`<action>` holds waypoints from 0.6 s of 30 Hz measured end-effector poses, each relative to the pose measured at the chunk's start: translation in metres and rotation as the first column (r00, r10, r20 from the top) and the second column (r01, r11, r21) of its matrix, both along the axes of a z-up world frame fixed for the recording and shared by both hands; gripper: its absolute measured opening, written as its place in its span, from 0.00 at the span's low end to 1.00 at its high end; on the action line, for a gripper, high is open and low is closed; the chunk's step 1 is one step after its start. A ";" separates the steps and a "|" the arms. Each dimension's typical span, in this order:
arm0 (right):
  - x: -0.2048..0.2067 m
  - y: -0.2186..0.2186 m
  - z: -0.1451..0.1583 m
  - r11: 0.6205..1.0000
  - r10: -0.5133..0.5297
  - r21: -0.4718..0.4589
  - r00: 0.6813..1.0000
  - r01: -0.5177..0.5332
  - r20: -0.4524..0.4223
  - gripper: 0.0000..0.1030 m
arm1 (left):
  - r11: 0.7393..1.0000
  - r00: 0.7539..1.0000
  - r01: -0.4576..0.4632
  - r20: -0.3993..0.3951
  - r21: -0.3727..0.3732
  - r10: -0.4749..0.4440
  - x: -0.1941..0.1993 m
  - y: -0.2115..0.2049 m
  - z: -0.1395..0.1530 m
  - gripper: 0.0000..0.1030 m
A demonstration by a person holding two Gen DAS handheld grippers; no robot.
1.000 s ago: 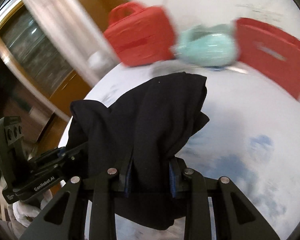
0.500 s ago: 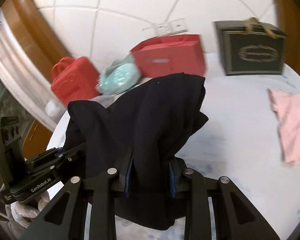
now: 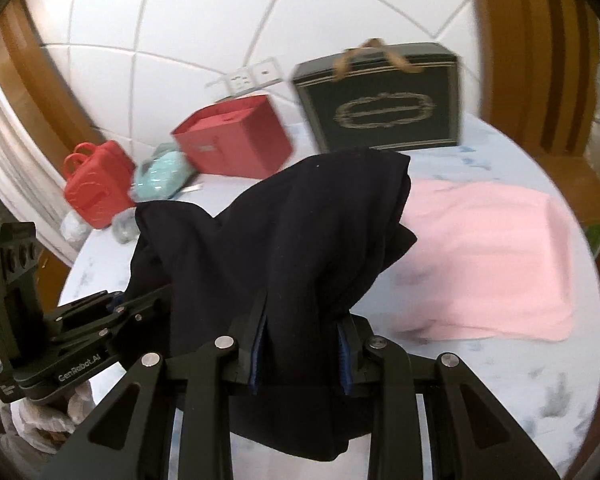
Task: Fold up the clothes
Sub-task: 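Grasp the folded black bundle with both grippers and carry it toward the pink shirt, then lower the black bundle onto the pink shirt and open both grippers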
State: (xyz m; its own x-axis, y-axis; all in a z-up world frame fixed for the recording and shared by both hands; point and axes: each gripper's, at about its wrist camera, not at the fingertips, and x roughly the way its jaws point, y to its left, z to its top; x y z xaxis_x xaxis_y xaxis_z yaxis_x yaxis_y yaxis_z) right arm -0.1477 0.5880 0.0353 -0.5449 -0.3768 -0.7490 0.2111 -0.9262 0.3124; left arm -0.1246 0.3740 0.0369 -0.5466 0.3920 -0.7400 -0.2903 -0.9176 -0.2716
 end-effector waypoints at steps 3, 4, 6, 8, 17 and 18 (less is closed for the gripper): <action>-0.002 0.035 0.001 1.000 -0.021 0.021 1.000 0.021 0.003 0.27 | 0.999 0.999 0.037 0.012 0.001 -0.037 -0.009 0.042 -0.003 0.18; -0.003 0.049 0.001 0.999 -0.032 0.026 0.999 0.032 0.005 0.27 | 0.999 0.999 0.050 0.016 0.001 -0.050 -0.013 0.056 -0.004 0.18; -0.008 0.072 0.000 0.998 -0.052 0.033 0.999 0.051 0.008 0.27 | 0.998 0.997 0.069 0.019 0.002 -0.069 -0.021 0.075 -0.006 0.18; -0.013 0.093 -0.001 0.997 -0.069 0.039 0.998 0.069 0.011 0.27 | 0.996 0.996 0.087 0.023 0.003 -0.087 -0.030 0.095 -0.008 0.18; -0.064 0.158 -0.022 0.993 -0.115 0.032 0.992 0.113 0.050 0.27 | 0.990 0.987 0.141 0.073 0.006 -0.141 -0.093 0.160 -0.034 0.18; -0.073 0.163 -0.029 0.992 -0.123 0.040 0.990 0.120 0.064 0.27 | 0.989 0.985 0.149 0.085 0.007 -0.149 -0.102 0.165 -0.041 0.18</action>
State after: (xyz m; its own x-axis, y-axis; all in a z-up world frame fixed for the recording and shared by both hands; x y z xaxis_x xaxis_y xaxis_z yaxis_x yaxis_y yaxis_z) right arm -0.2205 0.7505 0.0062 -0.5341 -0.2831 -0.7966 0.0765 -0.9546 0.2880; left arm -0.2270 0.5391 -0.0039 -0.4168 0.4644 -0.7814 -0.3996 -0.8657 -0.3014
